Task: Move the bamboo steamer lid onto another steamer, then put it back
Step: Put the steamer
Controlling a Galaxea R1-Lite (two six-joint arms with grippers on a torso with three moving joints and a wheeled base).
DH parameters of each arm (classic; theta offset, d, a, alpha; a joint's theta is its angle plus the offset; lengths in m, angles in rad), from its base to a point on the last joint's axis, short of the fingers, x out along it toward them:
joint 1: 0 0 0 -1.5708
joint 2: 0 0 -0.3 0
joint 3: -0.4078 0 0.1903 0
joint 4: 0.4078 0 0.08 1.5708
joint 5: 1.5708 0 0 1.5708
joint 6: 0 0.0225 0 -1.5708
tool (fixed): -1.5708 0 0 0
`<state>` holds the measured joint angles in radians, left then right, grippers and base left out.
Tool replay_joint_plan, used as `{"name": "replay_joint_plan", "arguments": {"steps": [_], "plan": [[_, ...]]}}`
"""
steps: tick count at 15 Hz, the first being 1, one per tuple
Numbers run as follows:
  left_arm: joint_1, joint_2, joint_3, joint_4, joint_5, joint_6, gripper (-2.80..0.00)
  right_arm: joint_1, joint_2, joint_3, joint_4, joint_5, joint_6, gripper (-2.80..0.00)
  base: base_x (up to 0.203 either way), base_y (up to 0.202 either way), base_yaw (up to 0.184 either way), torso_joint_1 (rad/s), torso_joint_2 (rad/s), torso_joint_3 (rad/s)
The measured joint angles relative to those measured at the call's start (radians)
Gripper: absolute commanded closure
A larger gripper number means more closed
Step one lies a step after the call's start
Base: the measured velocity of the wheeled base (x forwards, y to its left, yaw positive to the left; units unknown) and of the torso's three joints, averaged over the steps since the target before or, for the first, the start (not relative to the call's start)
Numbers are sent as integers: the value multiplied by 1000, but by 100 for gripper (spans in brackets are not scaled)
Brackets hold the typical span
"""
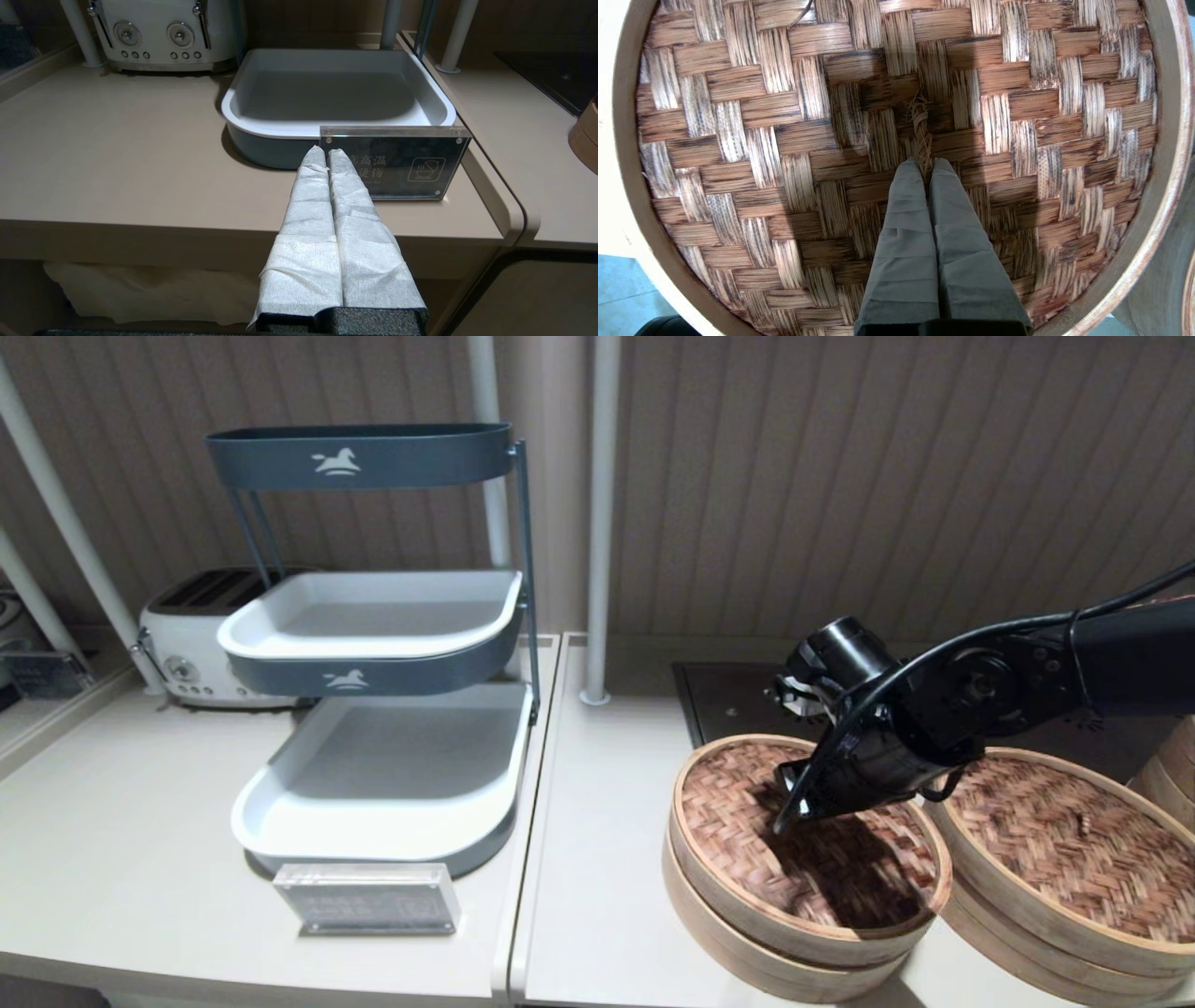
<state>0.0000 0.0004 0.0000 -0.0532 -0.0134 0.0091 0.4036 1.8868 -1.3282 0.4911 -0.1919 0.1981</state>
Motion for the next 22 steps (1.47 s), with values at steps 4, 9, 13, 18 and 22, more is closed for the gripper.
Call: {"name": "replay_joint_plan", "arguments": {"steps": [4,9,13,18,22], "plan": [[0,0,0,0,-1,0,0,0,1,13,0,1,0,0,0,0,0,0,0,0],[0,0,0,0,-1,0,0,1,14,5,-31,0,-3,0,0,0,0,0,0,0],[0,0,0,0,0,0,0,5,20,1,-32,-1,-7,0,0,0,0,0,0,0],[0,0,0,0,0,0,0,8,16,18,-33,-5,-11,-280,0,0,0,0,0,0],[0,0,0,0,0,0,0,6,4,21,-34,-3,-11,-280,0,0,0,0,0,0]]}}
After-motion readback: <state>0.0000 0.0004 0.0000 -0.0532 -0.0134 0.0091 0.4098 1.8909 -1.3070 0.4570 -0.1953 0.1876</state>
